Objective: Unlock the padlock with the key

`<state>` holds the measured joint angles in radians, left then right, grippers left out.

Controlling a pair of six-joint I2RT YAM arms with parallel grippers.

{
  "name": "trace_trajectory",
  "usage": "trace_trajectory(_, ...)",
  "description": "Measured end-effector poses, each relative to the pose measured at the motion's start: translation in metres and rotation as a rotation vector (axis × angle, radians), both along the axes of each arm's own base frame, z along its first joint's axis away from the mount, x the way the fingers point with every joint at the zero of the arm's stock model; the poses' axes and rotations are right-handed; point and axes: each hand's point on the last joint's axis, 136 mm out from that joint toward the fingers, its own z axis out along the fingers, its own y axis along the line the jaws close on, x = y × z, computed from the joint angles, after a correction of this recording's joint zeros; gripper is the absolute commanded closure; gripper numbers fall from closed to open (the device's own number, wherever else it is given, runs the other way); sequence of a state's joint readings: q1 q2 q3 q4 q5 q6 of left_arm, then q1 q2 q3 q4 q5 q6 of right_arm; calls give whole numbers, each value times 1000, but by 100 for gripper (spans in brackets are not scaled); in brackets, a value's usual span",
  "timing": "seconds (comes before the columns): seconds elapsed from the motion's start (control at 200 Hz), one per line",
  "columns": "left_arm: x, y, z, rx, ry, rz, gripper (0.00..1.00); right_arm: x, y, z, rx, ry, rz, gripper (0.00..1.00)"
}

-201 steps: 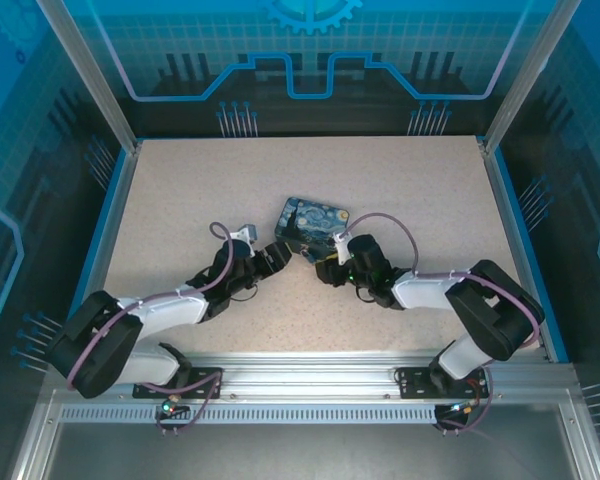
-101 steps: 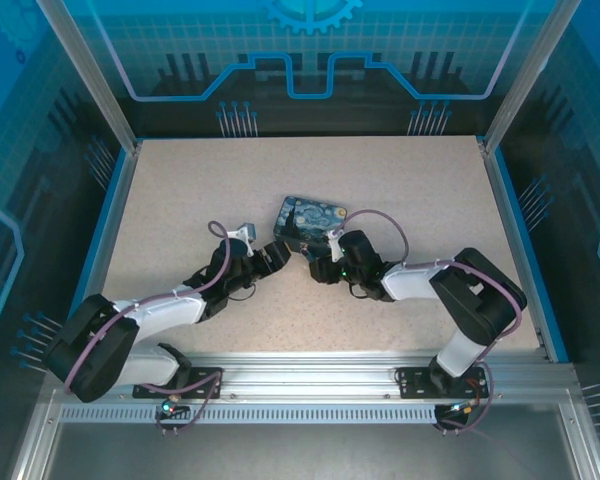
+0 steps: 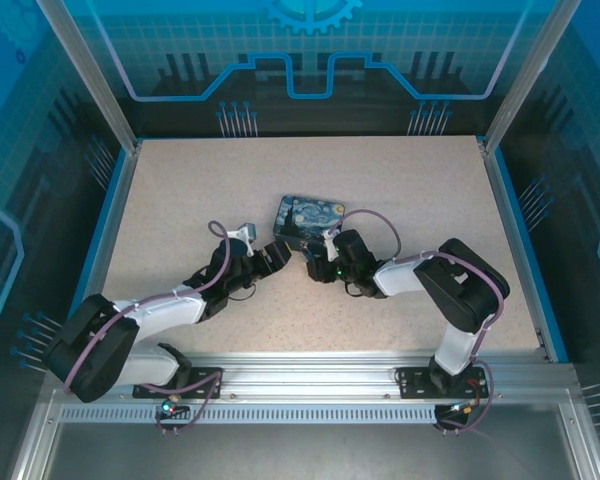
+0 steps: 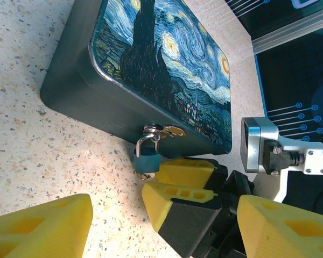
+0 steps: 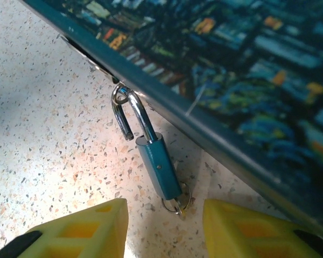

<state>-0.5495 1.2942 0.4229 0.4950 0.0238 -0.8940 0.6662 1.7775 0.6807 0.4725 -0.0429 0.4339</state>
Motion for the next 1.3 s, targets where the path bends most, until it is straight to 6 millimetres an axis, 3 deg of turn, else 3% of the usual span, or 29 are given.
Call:
trace_trajectory(0.215, 0, 0, 0, 0, 0, 0, 27, 5, 5, 0, 29, -19, -6, 66)
trace_trajectory(0.47, 0, -1, 0, -1, 1, -3, 27, 7, 14, 3, 74, -32, 13, 92)
trace_trajectory(0.595, 0, -1, 1, -5, 0, -8, 27, 6, 16, 6, 93, -33, 16, 100)
trace_trajectory(0.83, 3, 4, 1, -15, 4, 1, 27, 0, 11, 13, 105, -27, 12, 100)
trace_trajectory(0.99, 4, -3, 1, -60, 17, -20, 29, -4, 13, 16, 138, 8, 11, 100)
trace_trajectory(1.295, 5, -25, -38, -152, 138, -68, 38, -10, 6, 17, 228, 129, -28, 100)
